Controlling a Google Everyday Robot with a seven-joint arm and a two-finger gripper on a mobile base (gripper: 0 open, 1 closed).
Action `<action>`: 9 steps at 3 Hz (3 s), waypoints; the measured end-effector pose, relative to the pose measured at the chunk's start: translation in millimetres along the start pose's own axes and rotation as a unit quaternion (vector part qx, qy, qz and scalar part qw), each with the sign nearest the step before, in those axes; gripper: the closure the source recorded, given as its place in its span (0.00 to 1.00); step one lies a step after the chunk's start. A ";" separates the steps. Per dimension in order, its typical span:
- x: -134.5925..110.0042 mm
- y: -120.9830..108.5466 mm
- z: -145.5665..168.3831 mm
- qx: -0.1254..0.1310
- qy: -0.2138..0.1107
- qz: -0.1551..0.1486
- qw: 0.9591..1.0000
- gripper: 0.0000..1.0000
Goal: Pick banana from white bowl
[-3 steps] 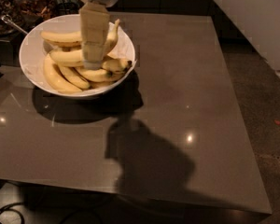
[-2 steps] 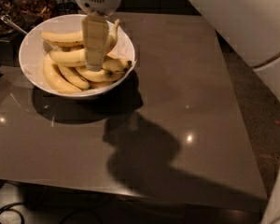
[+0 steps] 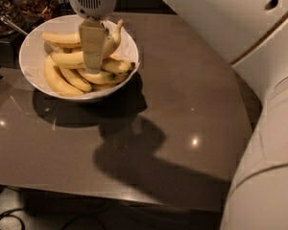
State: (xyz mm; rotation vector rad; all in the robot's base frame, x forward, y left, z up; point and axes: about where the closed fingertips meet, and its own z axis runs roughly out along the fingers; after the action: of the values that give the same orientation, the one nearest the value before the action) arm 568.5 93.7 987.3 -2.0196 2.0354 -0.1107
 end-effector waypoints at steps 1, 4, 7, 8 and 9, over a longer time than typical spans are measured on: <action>-11.8 -7.8 3.8 0.008 0.008 -0.011 1.000 0.22; -19.2 -18.2 29.3 -0.006 0.024 -0.021 0.999 0.36; -12.2 -19.2 59.4 -0.026 0.048 -0.031 0.998 0.54; -10.1 -17.5 60.1 -0.027 0.051 -0.035 0.998 0.79; -10.2 -17.6 59.8 -0.027 0.051 -0.035 0.998 0.99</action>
Offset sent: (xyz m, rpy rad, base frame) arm -0.0066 -0.0014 -0.0160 -0.1761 0.0875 0.0274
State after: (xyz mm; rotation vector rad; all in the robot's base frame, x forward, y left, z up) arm 600.0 111.4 935.6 -2.1607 2.0493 -0.1783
